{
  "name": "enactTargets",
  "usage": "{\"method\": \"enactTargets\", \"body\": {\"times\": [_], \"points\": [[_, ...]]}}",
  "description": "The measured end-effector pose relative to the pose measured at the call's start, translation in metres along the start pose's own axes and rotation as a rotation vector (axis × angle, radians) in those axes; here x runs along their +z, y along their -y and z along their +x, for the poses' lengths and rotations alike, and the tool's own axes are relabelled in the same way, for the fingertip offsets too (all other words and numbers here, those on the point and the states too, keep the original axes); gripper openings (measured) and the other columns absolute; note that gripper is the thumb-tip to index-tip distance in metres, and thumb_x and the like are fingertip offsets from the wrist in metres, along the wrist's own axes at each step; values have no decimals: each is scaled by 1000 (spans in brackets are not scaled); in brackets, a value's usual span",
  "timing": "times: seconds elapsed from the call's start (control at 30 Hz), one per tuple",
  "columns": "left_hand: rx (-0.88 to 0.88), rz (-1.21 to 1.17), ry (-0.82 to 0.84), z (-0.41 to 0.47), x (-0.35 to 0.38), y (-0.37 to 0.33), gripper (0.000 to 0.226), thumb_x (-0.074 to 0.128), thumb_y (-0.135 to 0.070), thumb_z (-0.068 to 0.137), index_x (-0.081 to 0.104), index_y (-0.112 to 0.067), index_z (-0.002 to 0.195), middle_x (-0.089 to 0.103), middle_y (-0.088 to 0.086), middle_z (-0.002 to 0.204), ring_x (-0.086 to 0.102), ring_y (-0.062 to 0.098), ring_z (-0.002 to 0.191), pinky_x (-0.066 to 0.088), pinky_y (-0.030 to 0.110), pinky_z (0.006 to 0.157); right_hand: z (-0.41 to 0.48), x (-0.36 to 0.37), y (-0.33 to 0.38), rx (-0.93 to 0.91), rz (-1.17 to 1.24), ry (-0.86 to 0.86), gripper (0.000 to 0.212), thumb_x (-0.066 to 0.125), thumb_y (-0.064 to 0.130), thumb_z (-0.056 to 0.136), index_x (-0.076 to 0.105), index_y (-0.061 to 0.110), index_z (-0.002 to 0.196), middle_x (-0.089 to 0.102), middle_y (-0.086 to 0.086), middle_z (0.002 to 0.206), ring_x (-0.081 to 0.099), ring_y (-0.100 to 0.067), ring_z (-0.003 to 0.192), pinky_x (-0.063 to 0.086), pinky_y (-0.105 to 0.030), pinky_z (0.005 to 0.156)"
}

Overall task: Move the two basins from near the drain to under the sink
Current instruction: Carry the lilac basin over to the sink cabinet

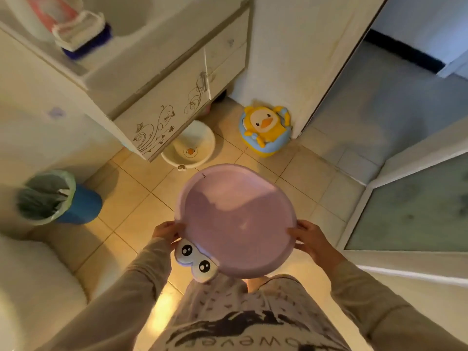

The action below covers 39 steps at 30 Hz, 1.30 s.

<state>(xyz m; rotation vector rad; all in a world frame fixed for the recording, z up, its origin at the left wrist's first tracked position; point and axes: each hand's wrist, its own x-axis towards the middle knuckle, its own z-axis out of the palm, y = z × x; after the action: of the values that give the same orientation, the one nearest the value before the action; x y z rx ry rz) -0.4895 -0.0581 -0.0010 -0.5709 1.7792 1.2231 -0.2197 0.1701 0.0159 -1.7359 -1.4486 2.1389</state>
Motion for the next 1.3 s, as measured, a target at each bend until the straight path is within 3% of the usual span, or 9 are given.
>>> {"method": "enactTargets", "body": {"times": [0.17,0.3,0.4,0.5,0.63,0.87,1.03,1.17,1.3], "points": [[-35,-148,-86,-1,42,-14,14,62,4,80,52,-5,76,51,12,70,50,22,61,44,33,55,57,-16,75,-4,-160,36,32,59,4,83,59,4,115,61,-17,111,58,-35,104,54,-44,82],[-64,-248,-124,11,65,-35,16,63,4,79,52,-2,89,53,13,71,51,24,62,48,35,57,102,-12,123,-1,-202,69,26,58,4,83,60,7,109,61,-16,107,57,-33,99,53,-40,75],[-82,-294,-141,29,77,-56,18,64,5,78,52,-1,90,51,13,67,49,24,57,51,26,43,138,0,152,20,-232,74,31,56,2,83,61,2,114,60,-15,103,56,-31,95,52,-34,67],[-109,-317,-163,52,85,-81,15,66,3,76,54,-4,78,52,13,66,49,22,53,47,19,32,171,14,178,49,-239,68,34,55,1,83,59,0,117,59,-14,101,55,-30,93,50,-32,62],[-142,-374,-227,76,94,-115,21,69,3,73,53,-8,67,49,10,60,47,17,37,44,17,29,209,35,218,78,-265,93,37,54,1,83,58,0,120,59,-14,104,55,-29,90,48,-31,61],[-247,-464,-295,86,108,-155,22,71,-1,71,51,-7,63,48,11,58,44,22,48,44,19,31,262,65,274,84,-348,127,39,55,3,85,57,0,124,58,-15,107,54,-30,93,46,-29,62],[-280,-623,-343,89,133,-163,23,68,3,72,50,-6,61,50,9,49,45,23,49,45,19,30,299,68,301,116,-384,233,41,60,7,83,55,15,124,61,-13,112,59,-26,90,49,-31,65],[-343,-748,-396,89,169,-156,17,67,2,72,53,-5,66,54,12,65,52,25,56,49,22,35,340,68,326,155,-508,339,60,64,8,78,50,29,132,62,-9,115,62,-27,97,52,-37,70],[-413,-889,-445,95,217,-151,14,67,0,74,55,-5,70,56,13,66,55,24,56,51,24,38,381,81,356,182,-596,365,58,64,-3,77,53,33,121,63,-2,99,60,-18,86,52,-31,60]]}}
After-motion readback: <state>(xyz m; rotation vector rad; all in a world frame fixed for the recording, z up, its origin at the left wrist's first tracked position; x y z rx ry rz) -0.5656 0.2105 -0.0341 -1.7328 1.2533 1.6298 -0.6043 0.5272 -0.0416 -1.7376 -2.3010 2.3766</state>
